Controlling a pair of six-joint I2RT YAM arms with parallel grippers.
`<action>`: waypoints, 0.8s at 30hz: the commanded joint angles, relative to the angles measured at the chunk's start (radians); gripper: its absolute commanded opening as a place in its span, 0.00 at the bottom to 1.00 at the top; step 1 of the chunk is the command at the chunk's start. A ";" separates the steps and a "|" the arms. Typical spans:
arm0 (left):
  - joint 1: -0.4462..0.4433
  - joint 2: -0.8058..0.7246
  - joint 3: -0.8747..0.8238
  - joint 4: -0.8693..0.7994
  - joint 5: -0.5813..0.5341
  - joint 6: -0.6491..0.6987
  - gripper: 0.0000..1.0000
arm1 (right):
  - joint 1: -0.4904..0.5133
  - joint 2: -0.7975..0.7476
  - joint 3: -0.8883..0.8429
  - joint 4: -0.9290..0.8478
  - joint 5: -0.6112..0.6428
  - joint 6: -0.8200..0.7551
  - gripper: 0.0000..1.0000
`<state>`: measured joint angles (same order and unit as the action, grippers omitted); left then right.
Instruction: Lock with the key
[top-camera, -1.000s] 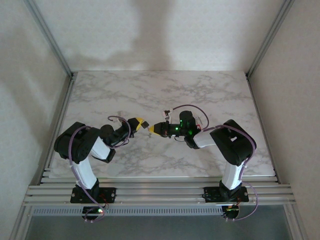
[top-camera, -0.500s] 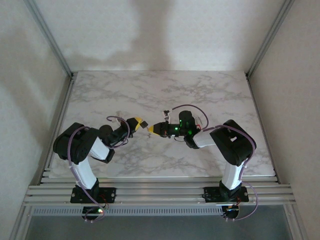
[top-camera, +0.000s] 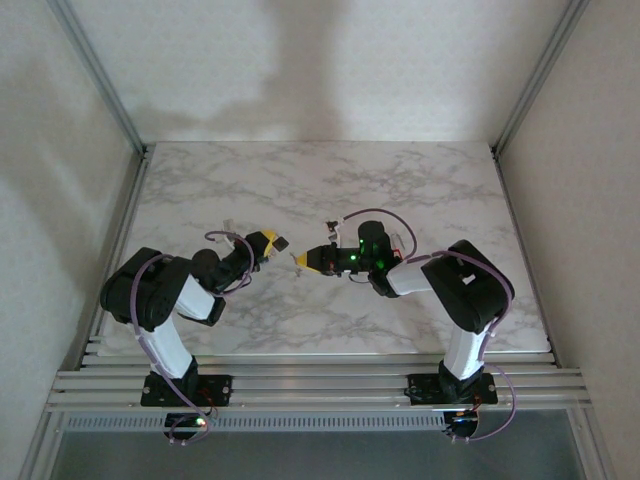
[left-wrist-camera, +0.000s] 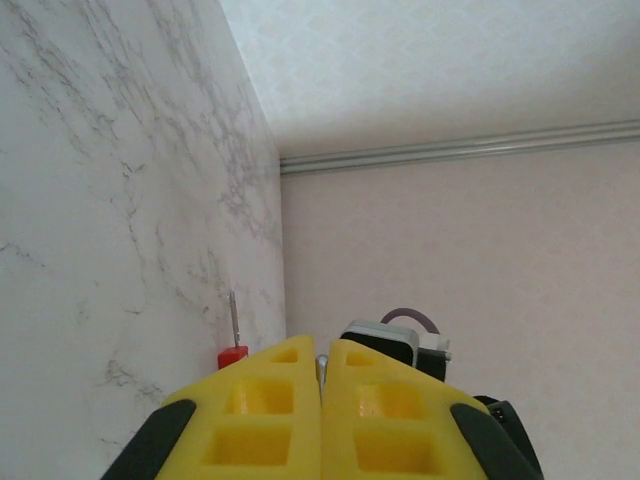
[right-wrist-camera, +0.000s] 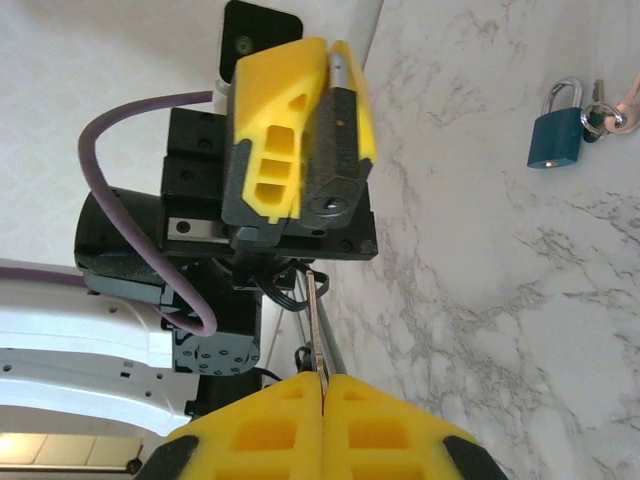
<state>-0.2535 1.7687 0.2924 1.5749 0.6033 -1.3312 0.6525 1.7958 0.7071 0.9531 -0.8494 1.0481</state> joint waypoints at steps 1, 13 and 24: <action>-0.006 -0.015 0.024 0.191 0.016 0.040 0.00 | -0.005 -0.092 -0.002 -0.079 0.017 -0.089 0.00; -0.081 -0.013 0.134 -0.131 0.026 0.243 0.00 | -0.025 -0.424 -0.064 -0.416 0.241 -0.350 0.00; -0.148 0.113 0.256 -0.244 0.025 0.286 0.00 | -0.030 -0.595 -0.099 -0.522 0.361 -0.408 0.00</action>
<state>-0.3832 1.8610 0.5106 1.3670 0.6167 -1.0885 0.6296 1.2312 0.6270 0.4622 -0.5381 0.6750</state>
